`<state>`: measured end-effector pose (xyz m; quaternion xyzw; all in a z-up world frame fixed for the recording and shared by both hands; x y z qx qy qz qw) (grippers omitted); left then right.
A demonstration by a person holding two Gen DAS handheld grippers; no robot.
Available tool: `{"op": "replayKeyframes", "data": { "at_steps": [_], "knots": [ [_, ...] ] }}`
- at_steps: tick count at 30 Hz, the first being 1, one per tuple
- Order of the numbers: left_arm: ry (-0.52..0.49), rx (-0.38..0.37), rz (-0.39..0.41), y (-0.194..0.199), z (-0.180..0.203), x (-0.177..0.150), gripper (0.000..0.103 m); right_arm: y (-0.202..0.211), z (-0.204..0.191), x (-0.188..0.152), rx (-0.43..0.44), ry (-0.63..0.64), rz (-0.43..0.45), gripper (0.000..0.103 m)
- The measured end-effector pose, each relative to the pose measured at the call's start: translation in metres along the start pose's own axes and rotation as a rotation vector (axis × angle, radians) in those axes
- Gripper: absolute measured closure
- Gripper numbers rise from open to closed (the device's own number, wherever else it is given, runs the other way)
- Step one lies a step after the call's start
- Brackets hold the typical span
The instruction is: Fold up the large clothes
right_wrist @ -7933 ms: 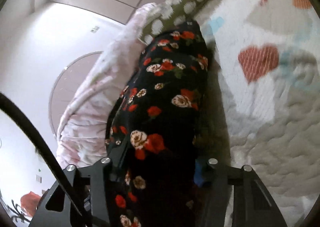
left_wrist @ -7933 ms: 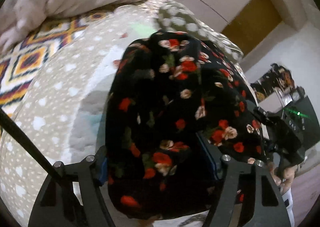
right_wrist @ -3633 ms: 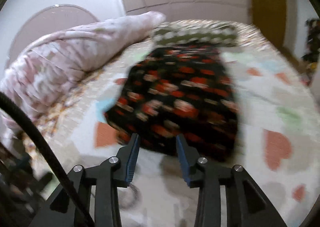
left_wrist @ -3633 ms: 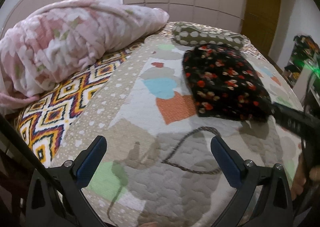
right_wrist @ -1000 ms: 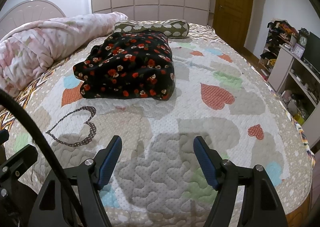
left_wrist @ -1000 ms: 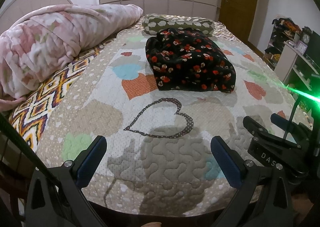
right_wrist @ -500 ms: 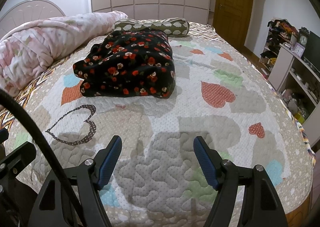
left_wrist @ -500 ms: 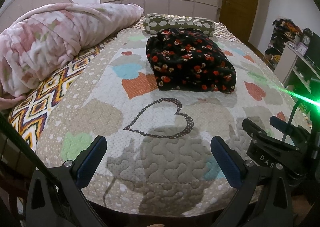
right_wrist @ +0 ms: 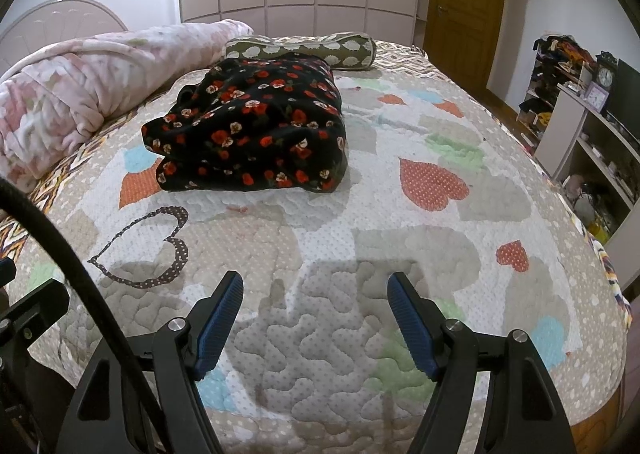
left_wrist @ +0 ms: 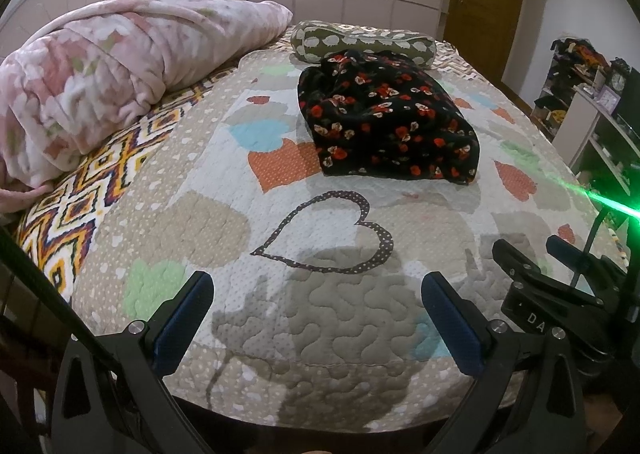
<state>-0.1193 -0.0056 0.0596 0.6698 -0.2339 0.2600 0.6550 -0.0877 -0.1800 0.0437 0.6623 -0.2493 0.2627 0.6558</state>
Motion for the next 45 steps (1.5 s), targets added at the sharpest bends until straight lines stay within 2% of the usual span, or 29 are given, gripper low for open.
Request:
{"op": "replayKeyframes", "data": {
  "at_steps": [45],
  "knots": [
    [0.010, -0.003, -0.013, -0.0034, -0.0034, -0.0015, 0.000, -0.0014, -0.0007, -0.0051, -0.004, -0.002, -0.015, 0.020]
  ]
}}
Point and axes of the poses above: each gripper's, at about its wrist camera, not at the fingertips, and y roughly against the way its jaws point, z to its right, x to its top, the point moved 4 cm from there along -y, roughly the way its jaws point, and after that the axes turned 2 degrees about x, right-handed, at the moved point
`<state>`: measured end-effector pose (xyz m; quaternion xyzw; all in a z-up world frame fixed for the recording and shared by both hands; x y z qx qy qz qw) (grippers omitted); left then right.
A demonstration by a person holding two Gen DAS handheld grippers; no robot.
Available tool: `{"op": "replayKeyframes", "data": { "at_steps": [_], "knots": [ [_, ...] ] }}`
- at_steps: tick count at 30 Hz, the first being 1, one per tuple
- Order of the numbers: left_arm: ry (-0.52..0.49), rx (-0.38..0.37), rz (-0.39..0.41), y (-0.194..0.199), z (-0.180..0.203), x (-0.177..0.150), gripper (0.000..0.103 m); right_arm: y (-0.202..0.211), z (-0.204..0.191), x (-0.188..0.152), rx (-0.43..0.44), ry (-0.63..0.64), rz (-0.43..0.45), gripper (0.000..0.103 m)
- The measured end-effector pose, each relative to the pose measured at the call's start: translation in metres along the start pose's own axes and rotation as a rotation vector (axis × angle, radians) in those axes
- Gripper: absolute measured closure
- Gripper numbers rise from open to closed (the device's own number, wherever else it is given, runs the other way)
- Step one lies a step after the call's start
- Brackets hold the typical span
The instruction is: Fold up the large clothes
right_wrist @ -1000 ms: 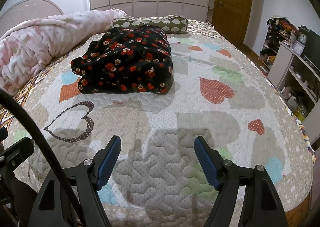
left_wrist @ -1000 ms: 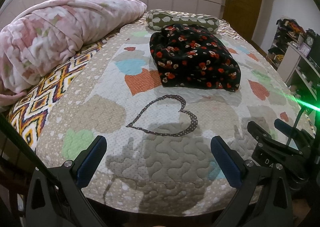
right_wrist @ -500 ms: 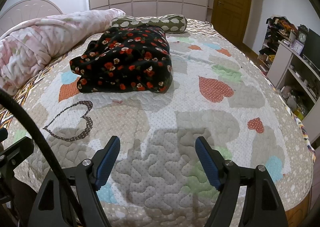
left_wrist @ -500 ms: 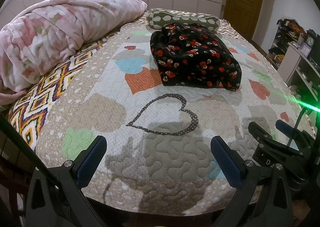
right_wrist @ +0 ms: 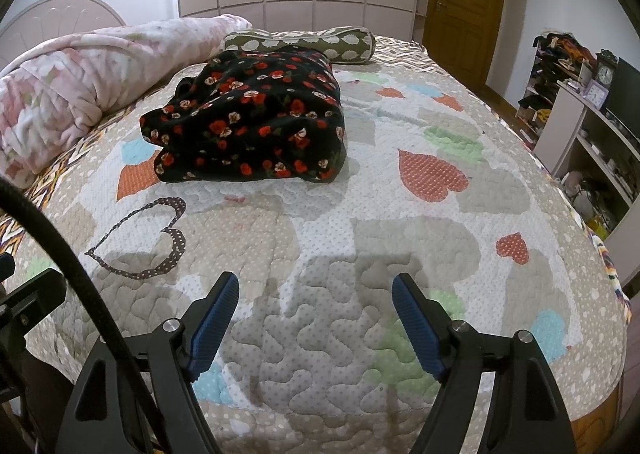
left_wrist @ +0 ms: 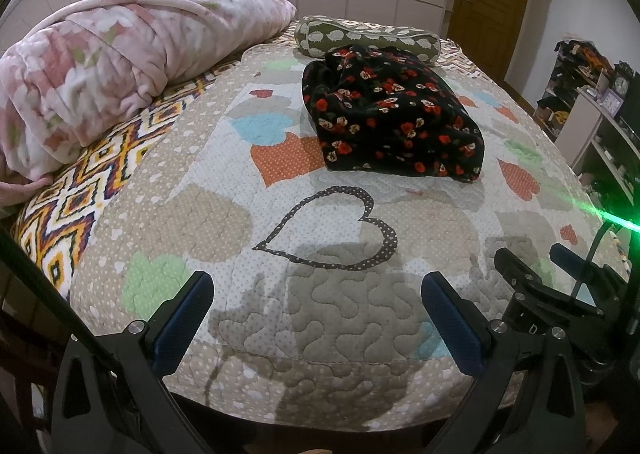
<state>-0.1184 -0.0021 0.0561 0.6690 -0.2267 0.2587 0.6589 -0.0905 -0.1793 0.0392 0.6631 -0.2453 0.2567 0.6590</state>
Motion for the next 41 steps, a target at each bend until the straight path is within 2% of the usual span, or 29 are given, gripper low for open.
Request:
{"op": "replayKeyframes", "data": {
  "at_steps": [33, 41],
  "knots": [
    [0.017, -0.011, -0.010, -0.0013, -0.0074, -0.0017, 0.000, 0.0005, -0.0048, -0.0035, 0.005, 0.013, -0.006, 0.020],
    [0.009, 0.011, -0.005, -0.0033, -0.0073, 0.0026, 0.000, 0.0000, -0.0047, -0.0040, 0.011, 0.023, -0.006, 0.020]
  ]
}}
Point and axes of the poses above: each gripper's, at about its wrist camera, not at the fingertips, and y roughly against the way its jaws point, z to its right, x to its top, the point moved 4 cm from there along -y, roughly the way its jaws point, and after that the axes turned 2 degrees about x, right-handed, at the moved point
